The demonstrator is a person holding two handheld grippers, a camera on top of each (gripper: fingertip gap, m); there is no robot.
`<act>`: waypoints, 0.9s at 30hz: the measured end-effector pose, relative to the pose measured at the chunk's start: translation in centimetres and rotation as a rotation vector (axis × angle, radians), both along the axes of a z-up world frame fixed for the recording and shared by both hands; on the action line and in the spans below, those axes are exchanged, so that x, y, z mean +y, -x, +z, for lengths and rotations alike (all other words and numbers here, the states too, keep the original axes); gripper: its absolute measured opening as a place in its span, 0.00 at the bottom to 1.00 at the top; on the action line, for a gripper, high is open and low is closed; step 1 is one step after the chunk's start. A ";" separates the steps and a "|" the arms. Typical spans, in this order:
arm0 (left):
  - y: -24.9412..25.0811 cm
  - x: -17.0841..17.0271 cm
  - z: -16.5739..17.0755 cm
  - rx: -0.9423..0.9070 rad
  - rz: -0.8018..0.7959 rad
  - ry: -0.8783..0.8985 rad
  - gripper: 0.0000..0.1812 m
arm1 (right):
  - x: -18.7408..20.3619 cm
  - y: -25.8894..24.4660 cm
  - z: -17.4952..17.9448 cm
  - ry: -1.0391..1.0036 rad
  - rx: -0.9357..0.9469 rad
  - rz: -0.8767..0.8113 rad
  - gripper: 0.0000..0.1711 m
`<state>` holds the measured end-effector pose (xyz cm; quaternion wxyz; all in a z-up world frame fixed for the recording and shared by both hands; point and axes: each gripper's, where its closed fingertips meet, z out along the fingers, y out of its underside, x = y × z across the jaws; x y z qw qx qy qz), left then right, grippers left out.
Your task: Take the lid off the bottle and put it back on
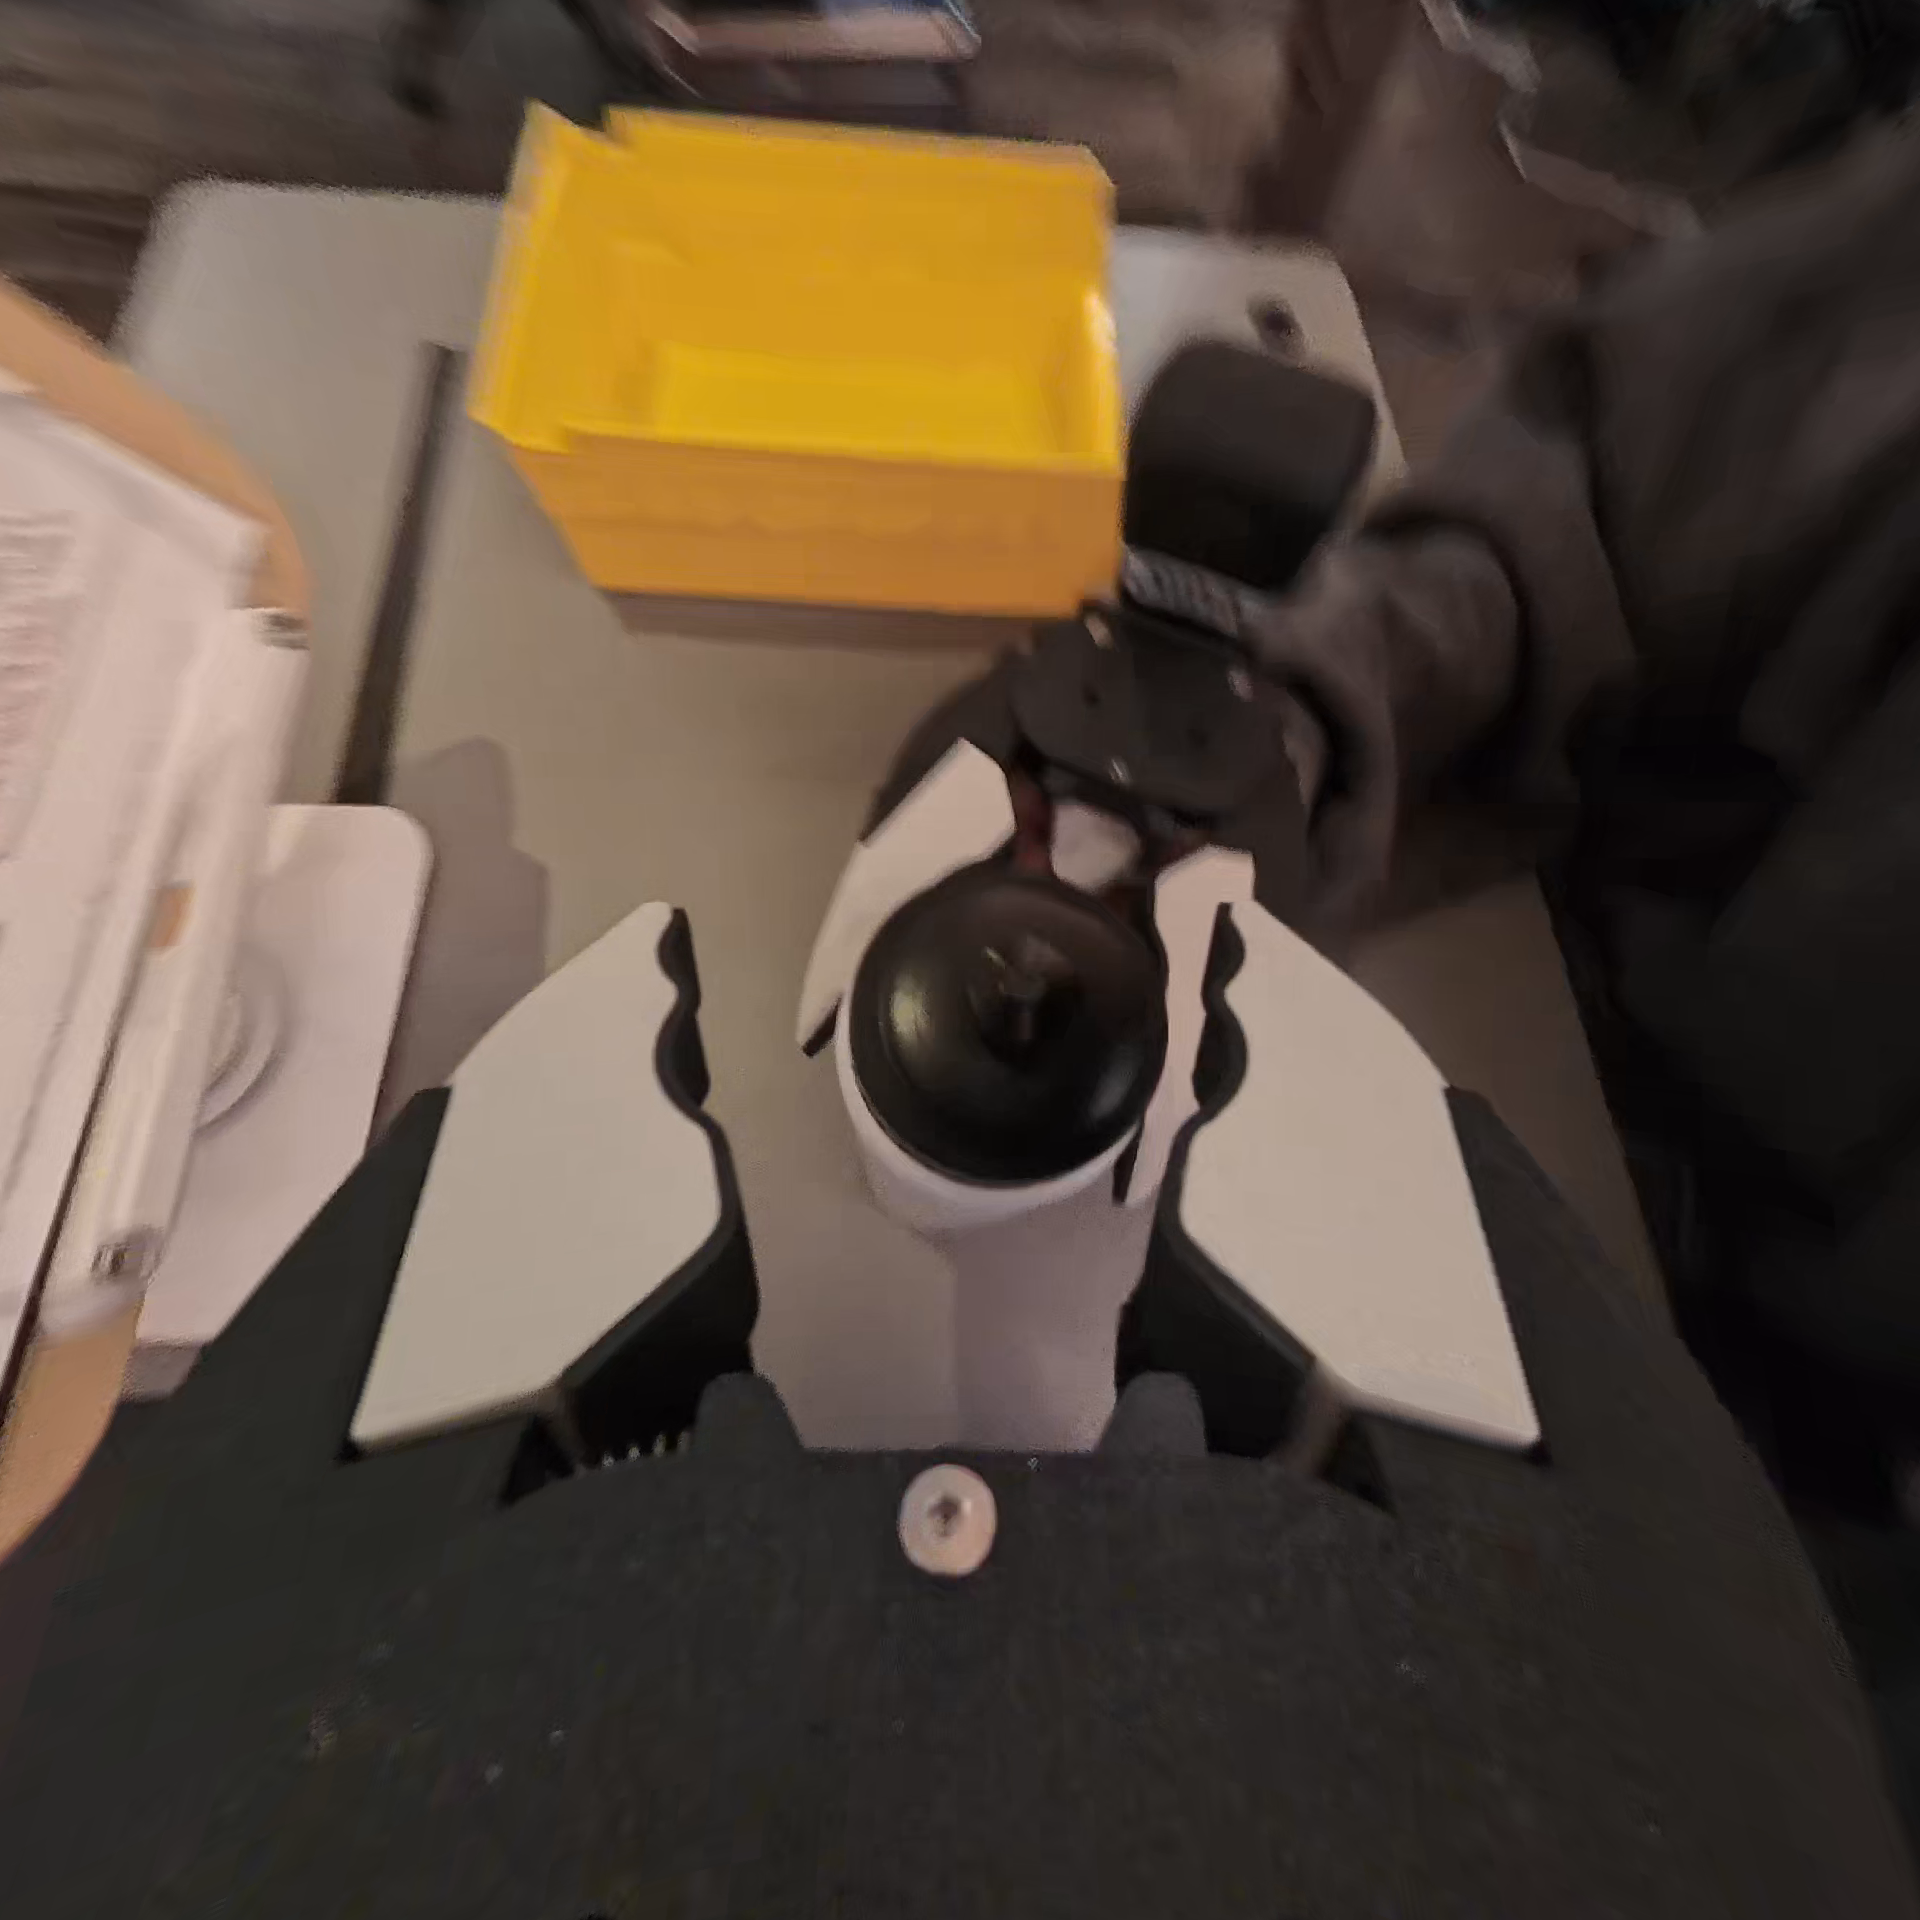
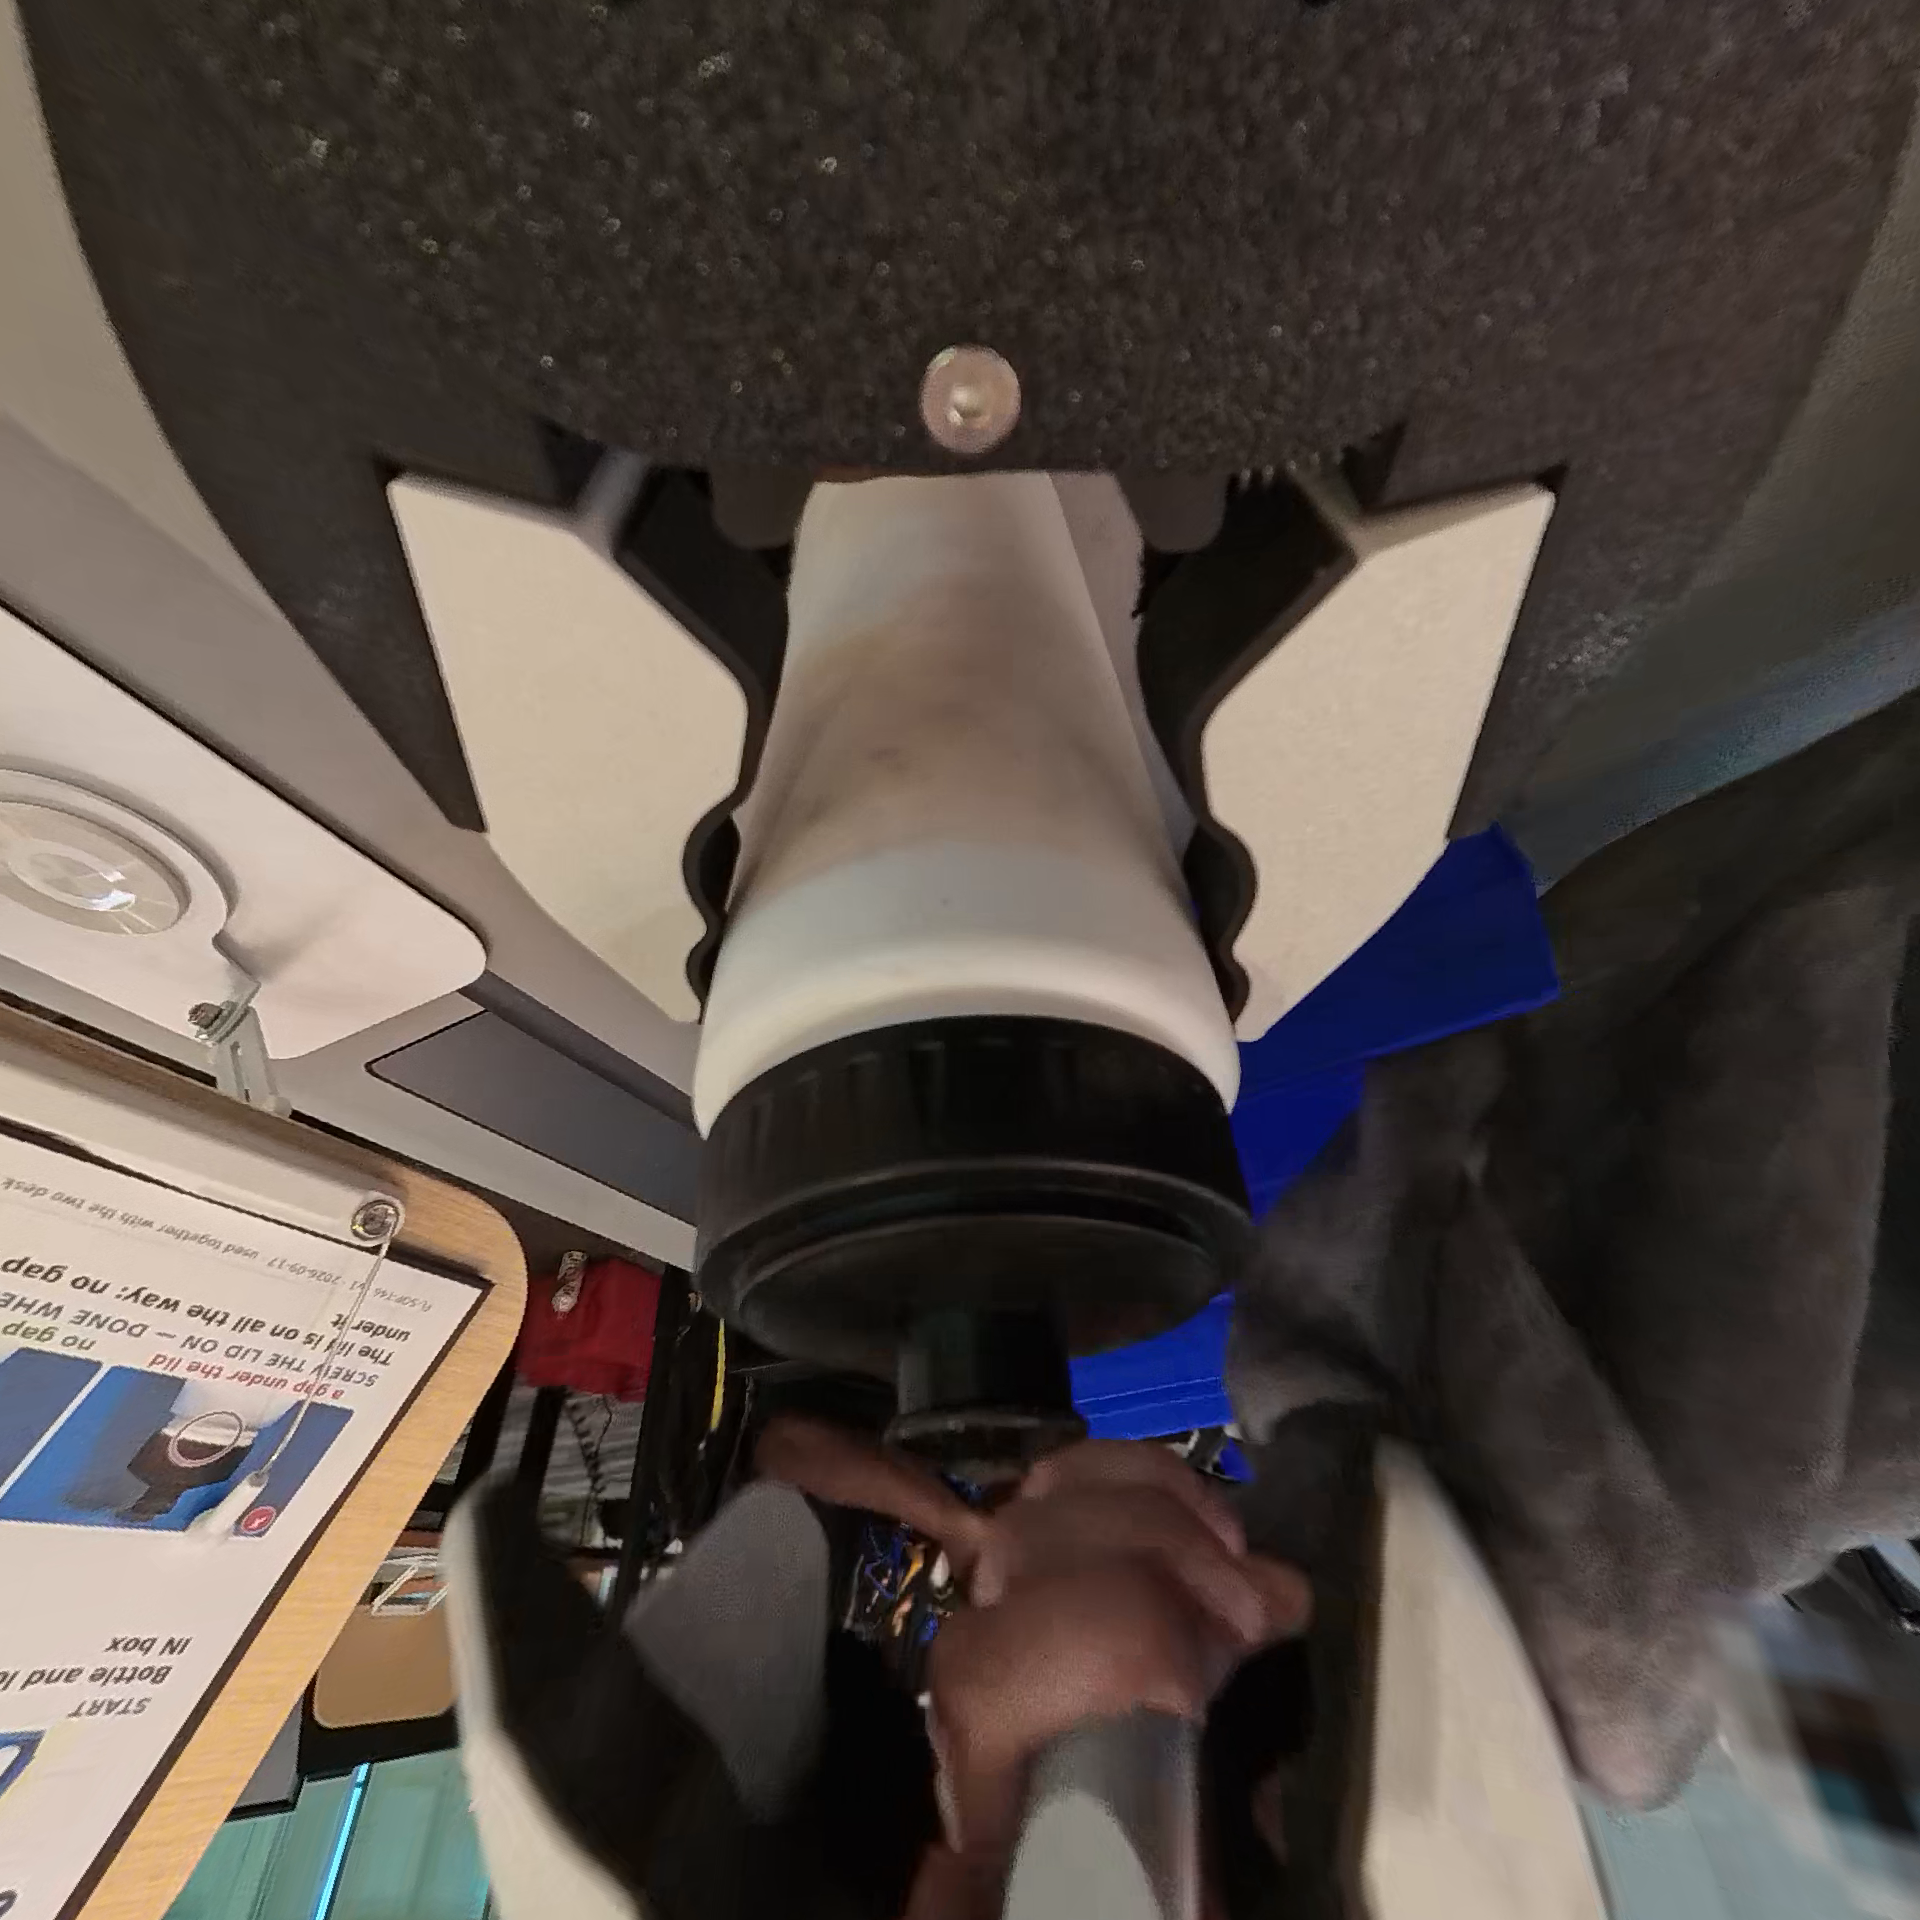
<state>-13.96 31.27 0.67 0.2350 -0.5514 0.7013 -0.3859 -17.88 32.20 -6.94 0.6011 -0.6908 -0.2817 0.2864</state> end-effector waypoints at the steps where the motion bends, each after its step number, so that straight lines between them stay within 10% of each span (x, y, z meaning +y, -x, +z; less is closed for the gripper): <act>1: -0.1 0.5 1.0 -0.040 0.124 0.043 0.50 | 0.0 0.0 0.0 -0.001 0.001 -0.001 0.51; 6: 0.8 0.9 3.3 -0.177 0.608 0.212 0.53 | 0.1 0.1 0.0 -0.009 0.003 -0.010 0.51; 13: 1.7 1.2 -2.3 -0.047 1.021 -0.013 0.54 | 0.1 0.1 0.0 -0.012 -0.001 -0.026 0.51; 17: 0.5 0.7 -3.4 -0.038 1.017 0.020 0.40 | 0.1 0.1 0.0 -0.011 -0.003 -0.029 0.51; 27: 0.4 -0.2 -3.8 0.165 0.602 0.031 0.39 | 0.0 0.0 -0.1 -0.006 -0.015 -0.028 0.51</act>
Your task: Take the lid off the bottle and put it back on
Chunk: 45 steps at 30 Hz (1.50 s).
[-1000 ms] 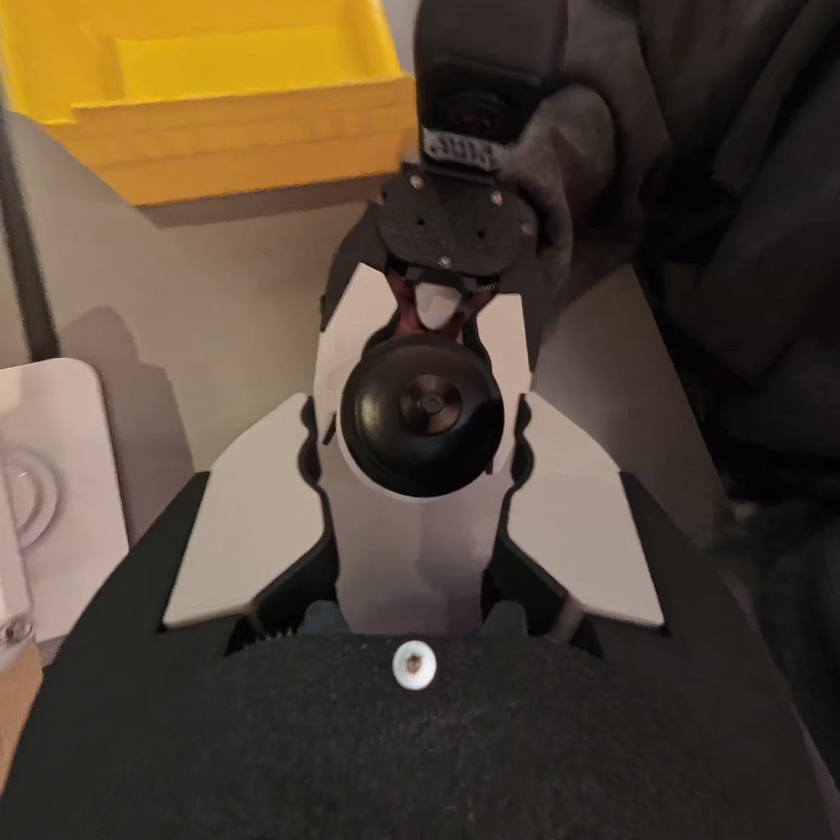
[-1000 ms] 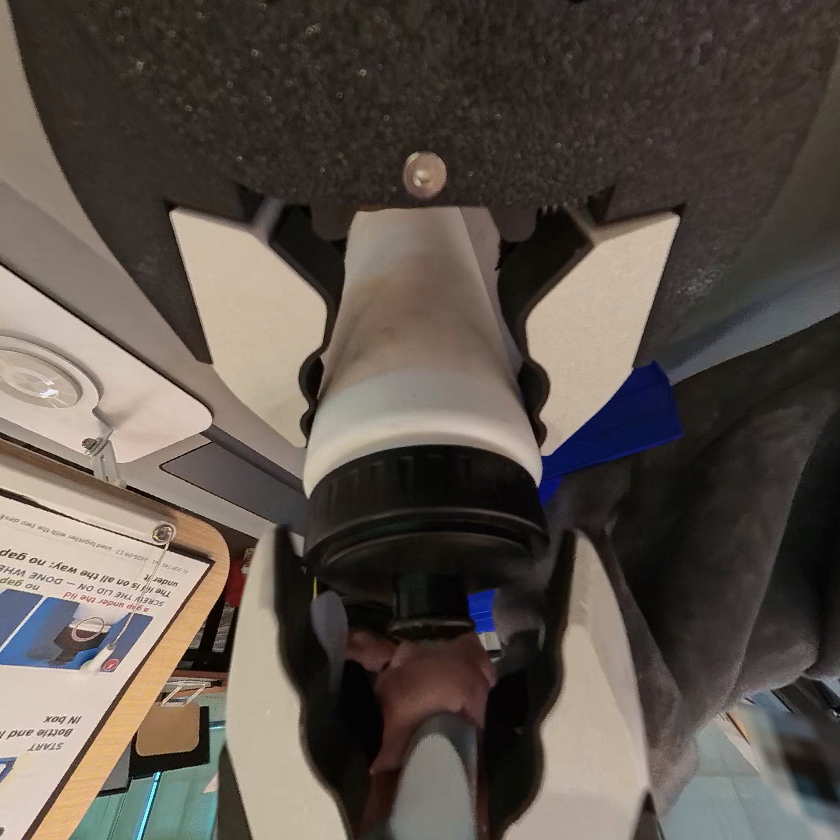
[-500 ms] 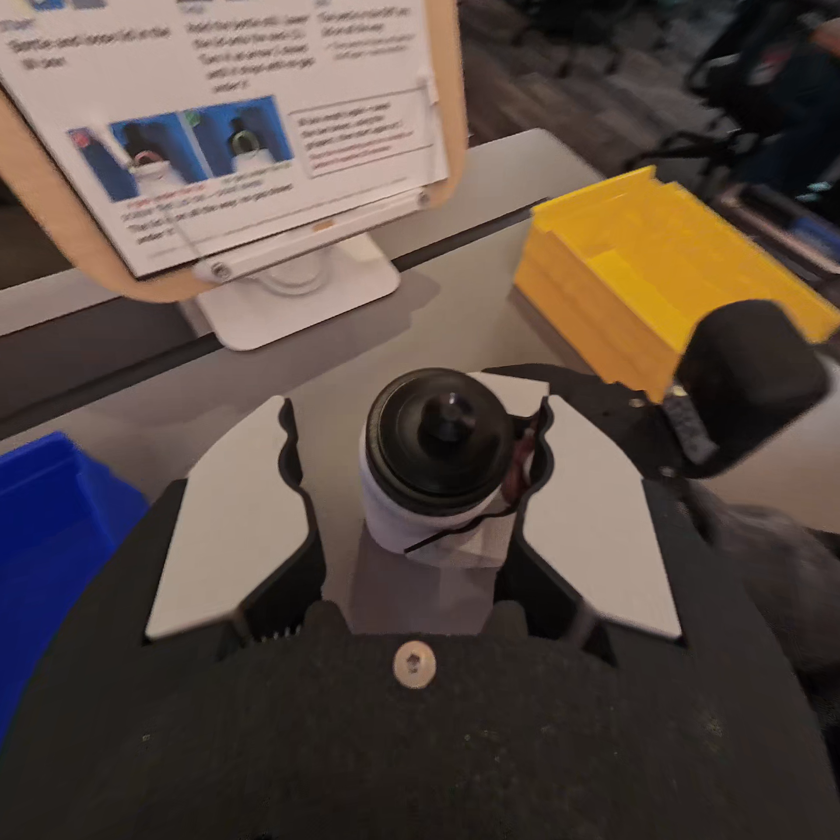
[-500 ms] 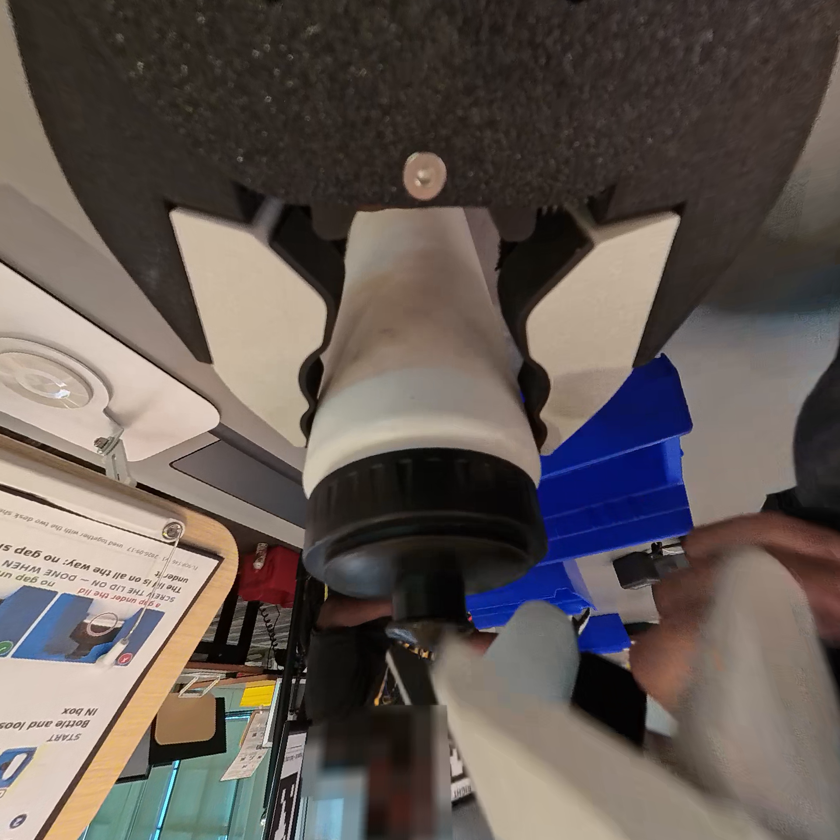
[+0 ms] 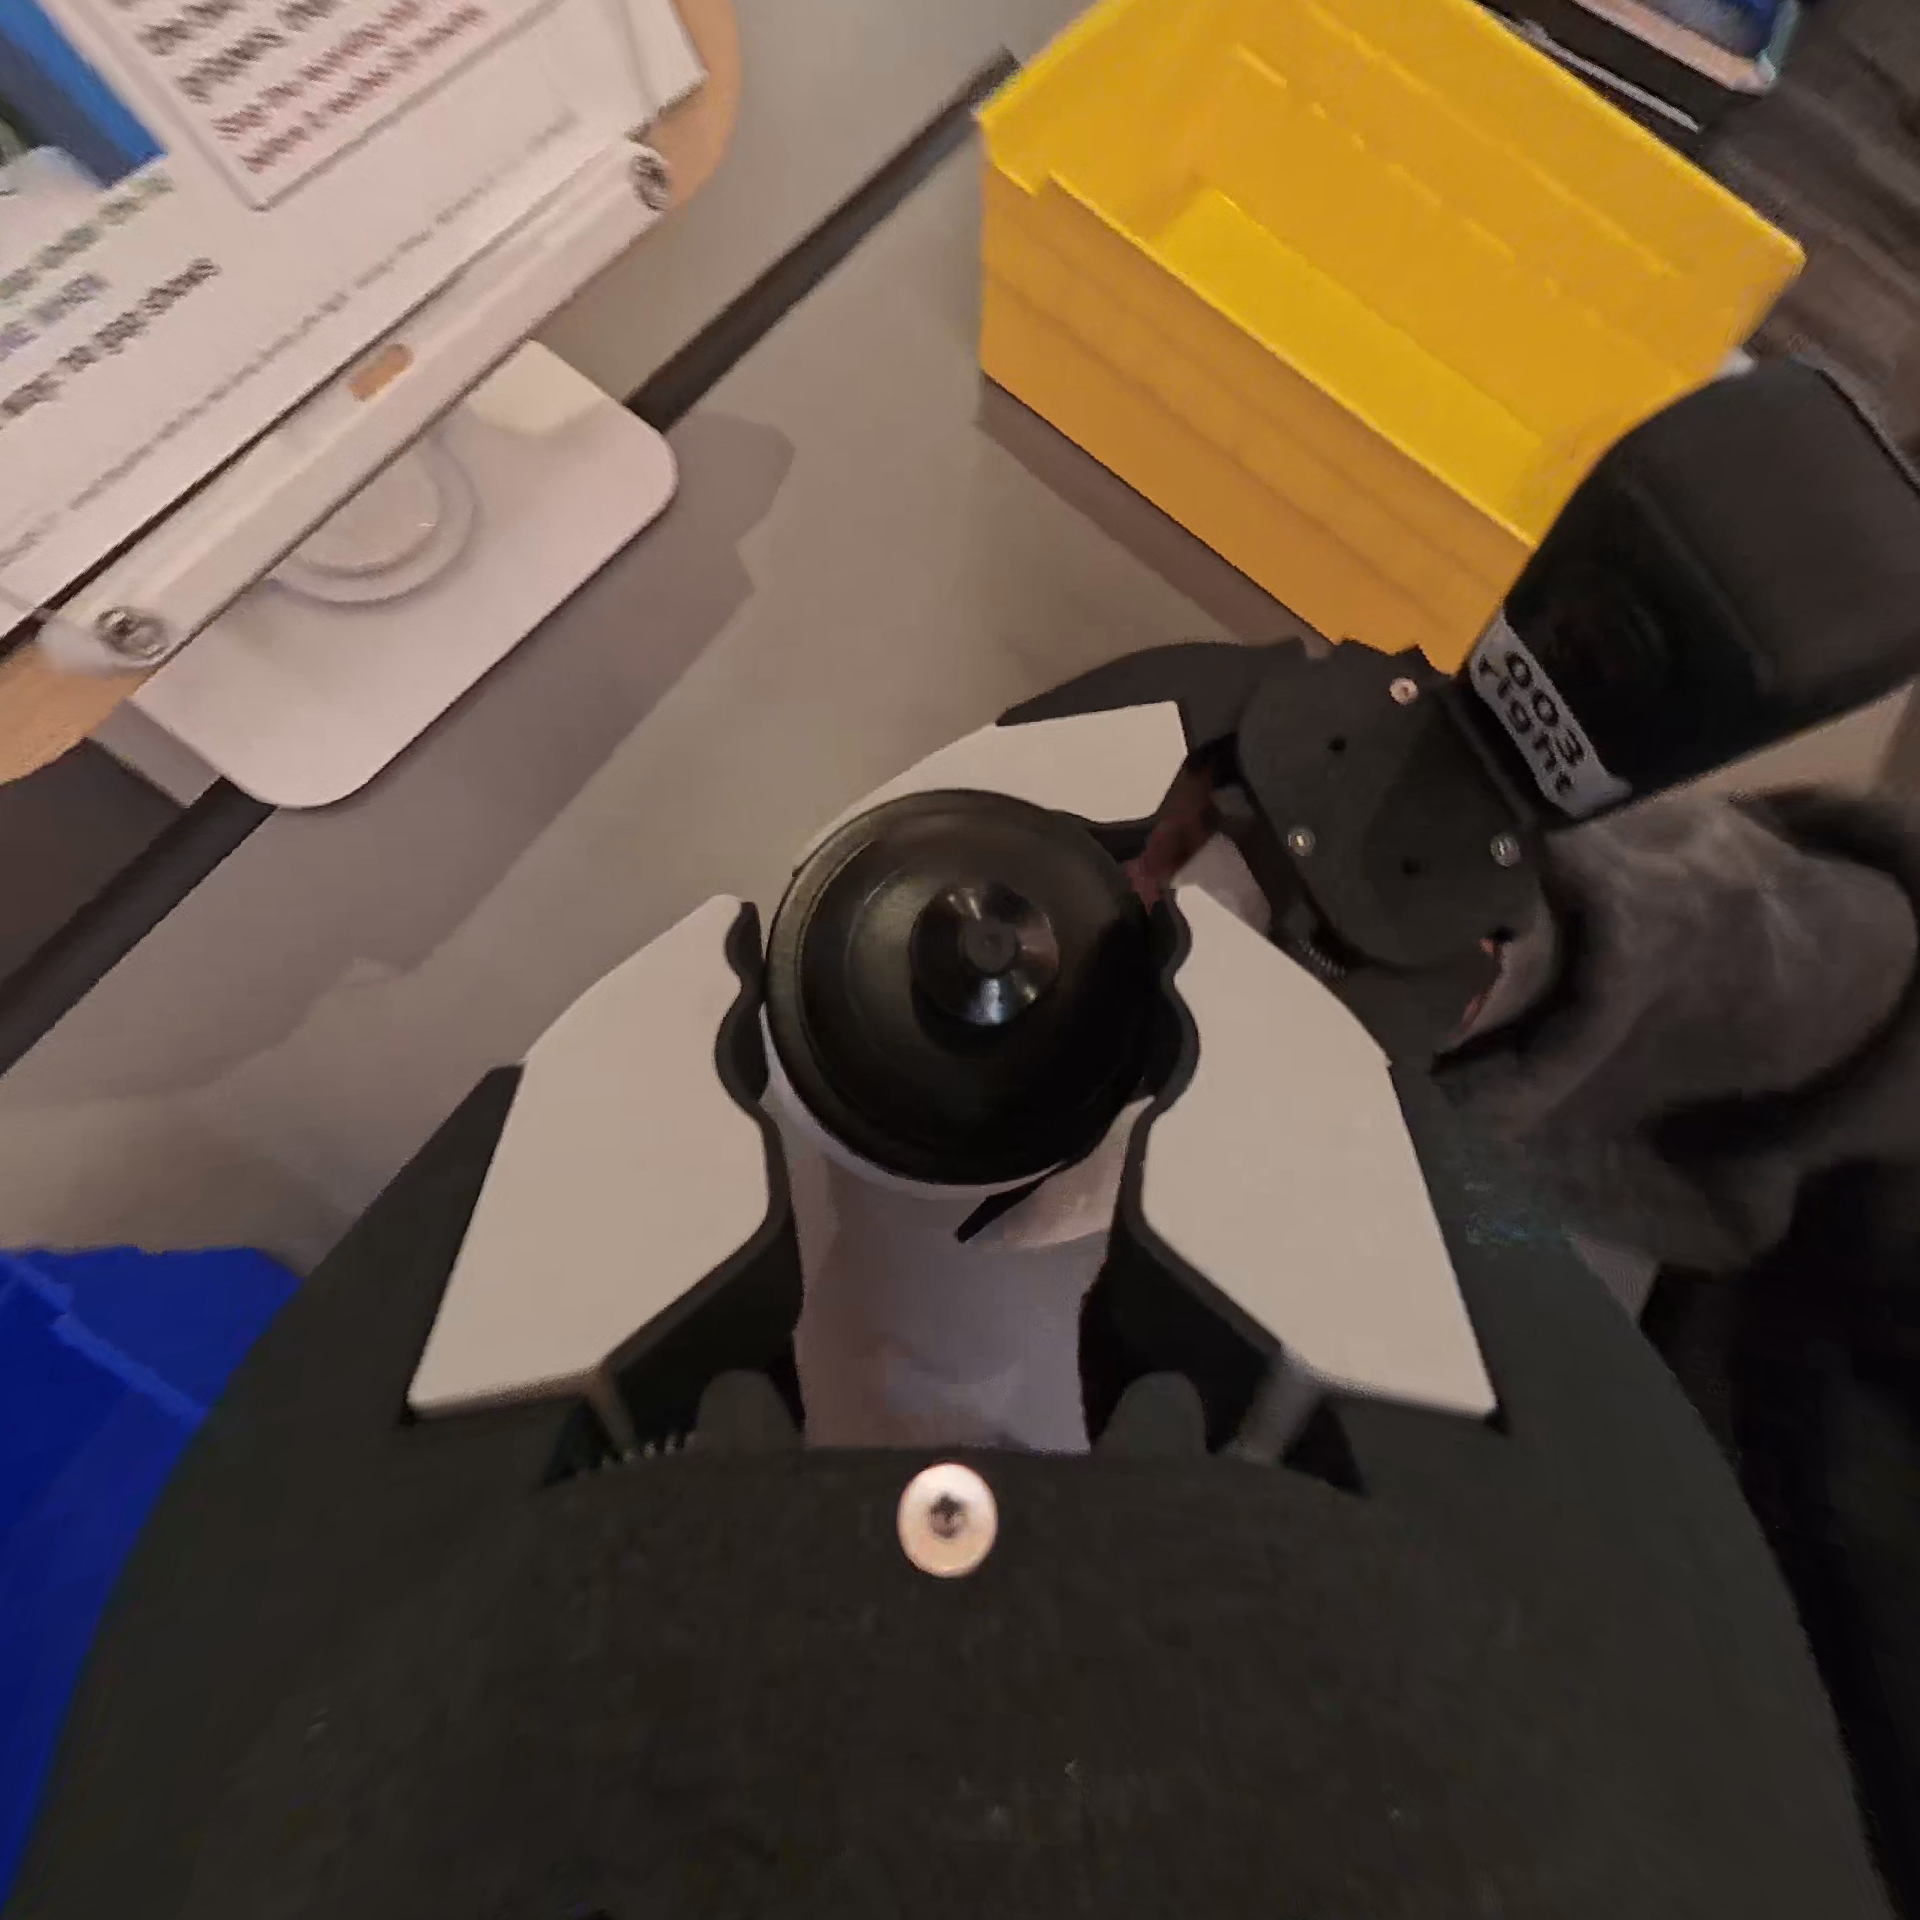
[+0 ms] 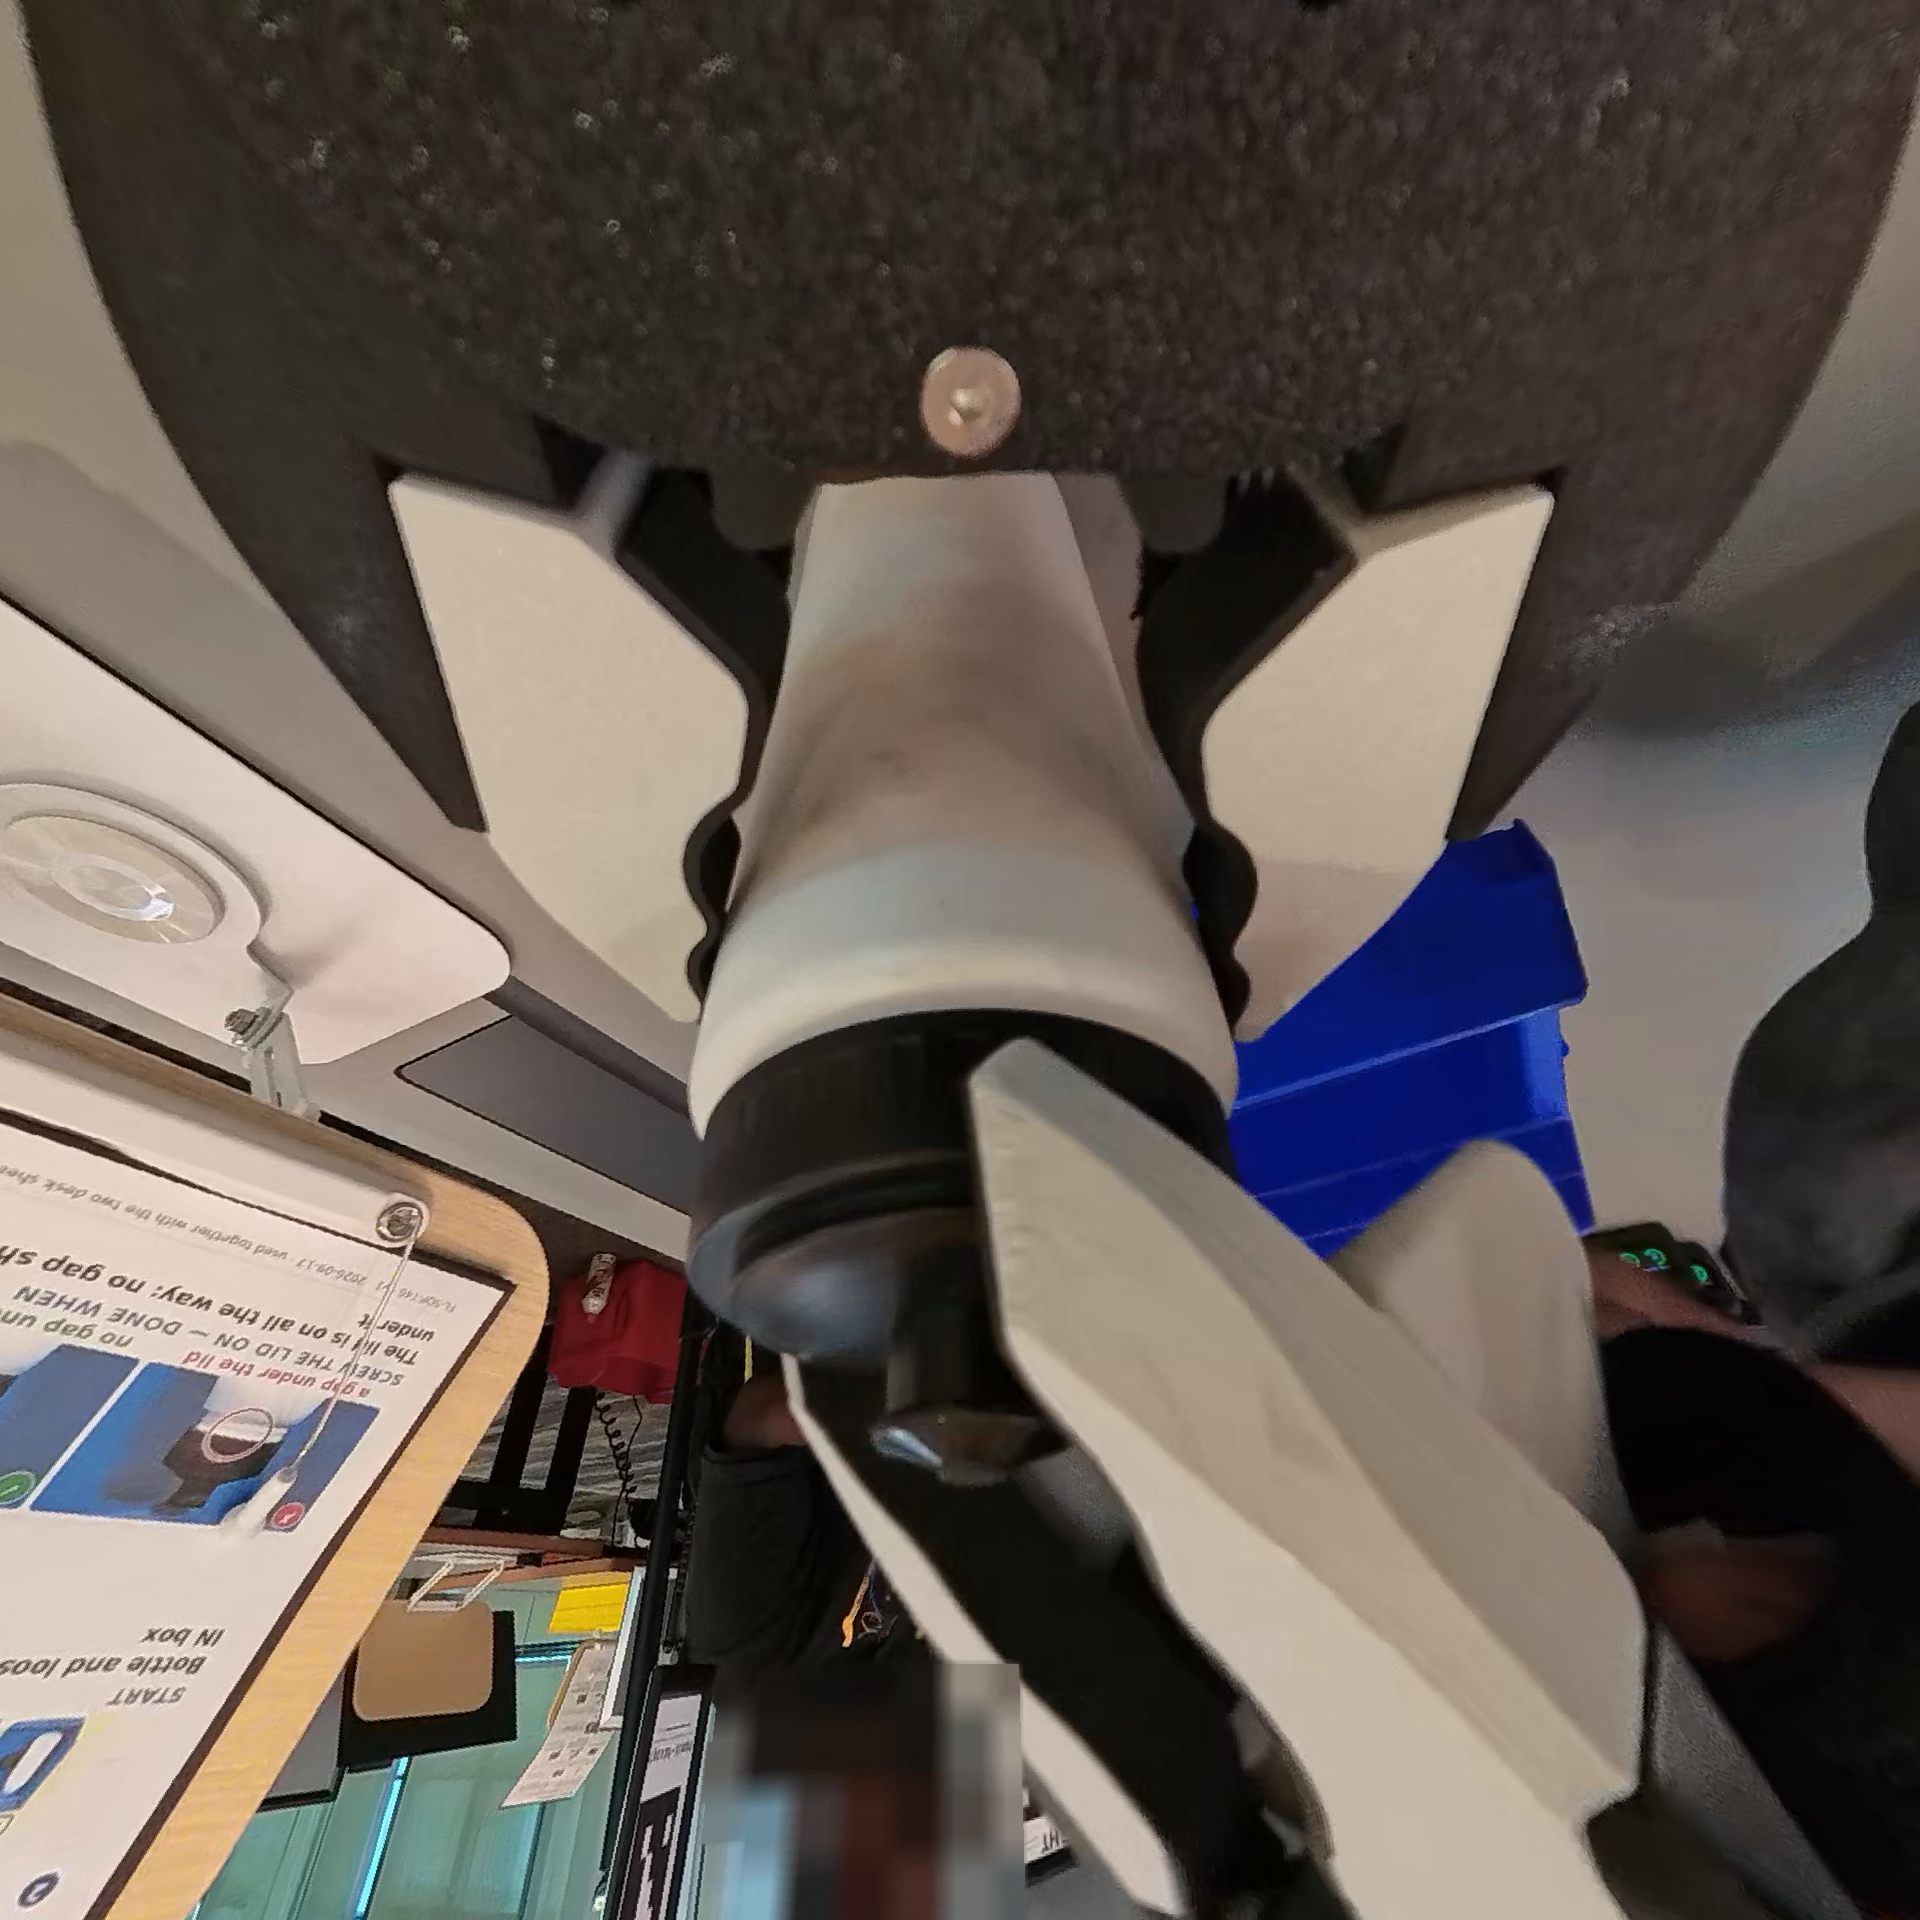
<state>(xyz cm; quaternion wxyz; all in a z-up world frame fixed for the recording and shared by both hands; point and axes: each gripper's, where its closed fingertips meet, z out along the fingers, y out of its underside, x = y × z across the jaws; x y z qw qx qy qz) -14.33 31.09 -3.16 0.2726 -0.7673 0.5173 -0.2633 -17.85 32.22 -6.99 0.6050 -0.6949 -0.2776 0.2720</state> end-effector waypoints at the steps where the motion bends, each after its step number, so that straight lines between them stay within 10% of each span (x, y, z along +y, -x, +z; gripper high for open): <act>1: 0.0 -0.1 0.0 0.016 -0.059 0.008 0.39 | 0.0 0.0 0.0 0.000 -0.003 -0.002 0.51; 14: 0.4 -1.4 -0.3 0.133 -0.848 0.022 0.39 | 0.0 0.0 -0.1 -0.001 -0.013 -0.006 0.50; 22: 0.3 -1.6 -0.2 0.114 -1.010 0.036 0.39 | 0.1 -0.1 0.0 -0.002 -0.002 -0.006 0.50; 29: -0.2 -1.2 1.3 -0.060 -0.720 -0.008 0.42 | 0.2 0.0 0.0 -0.006 -0.002 -0.007 0.50; 35: -0.7 1.9 5.4 -0.295 -0.100 -0.113 0.57 | 0.2 0.0 0.0 -0.009 0.002 -0.013 0.50; 45: -0.7 1.2 -0.2 -0.100 0.479 -0.187 0.56 | 0.2 0.0 0.0 -0.014 0.003 -0.026 0.50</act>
